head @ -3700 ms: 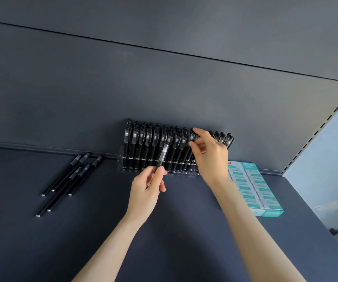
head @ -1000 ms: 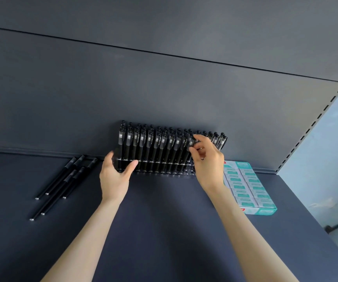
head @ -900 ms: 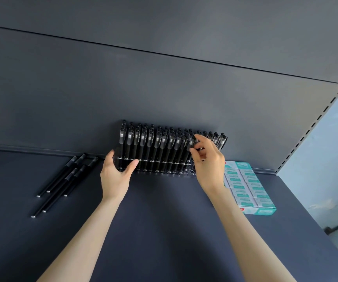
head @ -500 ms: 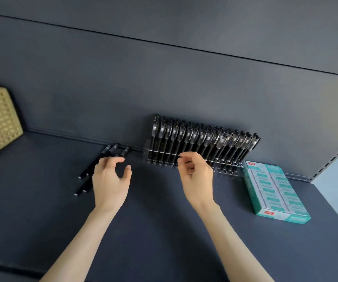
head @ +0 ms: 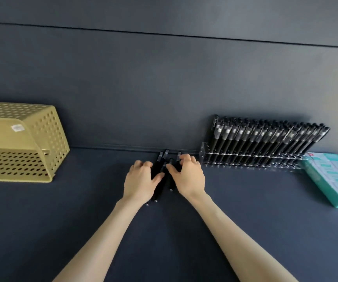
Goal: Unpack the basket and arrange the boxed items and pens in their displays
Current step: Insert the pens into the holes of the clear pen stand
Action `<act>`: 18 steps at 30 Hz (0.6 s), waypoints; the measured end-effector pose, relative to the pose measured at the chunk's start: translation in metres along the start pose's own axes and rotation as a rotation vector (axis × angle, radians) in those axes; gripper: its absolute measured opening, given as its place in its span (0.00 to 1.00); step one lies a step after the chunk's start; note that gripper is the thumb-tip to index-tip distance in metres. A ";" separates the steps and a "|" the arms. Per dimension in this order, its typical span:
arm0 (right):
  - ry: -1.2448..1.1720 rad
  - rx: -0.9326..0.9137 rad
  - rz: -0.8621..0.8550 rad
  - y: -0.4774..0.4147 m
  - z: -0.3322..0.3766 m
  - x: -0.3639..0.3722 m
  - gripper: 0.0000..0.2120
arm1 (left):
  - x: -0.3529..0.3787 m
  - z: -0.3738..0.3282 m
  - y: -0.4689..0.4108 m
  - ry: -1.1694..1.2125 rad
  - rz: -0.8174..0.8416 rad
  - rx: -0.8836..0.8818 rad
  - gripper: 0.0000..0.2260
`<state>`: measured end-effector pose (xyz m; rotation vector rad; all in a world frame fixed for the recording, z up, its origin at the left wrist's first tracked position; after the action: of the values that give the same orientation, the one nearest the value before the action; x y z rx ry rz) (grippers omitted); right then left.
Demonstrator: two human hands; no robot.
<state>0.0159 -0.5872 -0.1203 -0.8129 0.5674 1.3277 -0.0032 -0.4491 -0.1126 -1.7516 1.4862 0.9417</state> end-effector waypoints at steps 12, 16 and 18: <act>0.010 0.154 -0.068 -0.007 0.008 0.011 0.16 | -0.009 0.006 -0.048 -0.141 0.256 0.077 0.15; 0.019 0.230 -0.070 -0.014 0.010 0.012 0.14 | -0.009 0.007 -0.049 -0.166 0.276 0.134 0.14; 0.018 0.243 -0.087 -0.016 0.011 0.012 0.14 | -0.010 0.008 -0.052 -0.153 0.296 0.147 0.14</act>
<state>0.0324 -0.5715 -0.1200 -0.6429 0.6849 1.1468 0.0459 -0.4298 -0.1075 -1.3483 1.6958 1.0580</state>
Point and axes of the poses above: each hand's wrist, its own y-axis away from the middle knuckle, its own x-axis out of the palm, z = x × y, the point moved 2 cm from there along -y, towards the middle knuckle, and after that the axes turned 5 degrees about -x, right-handed, at the moved point
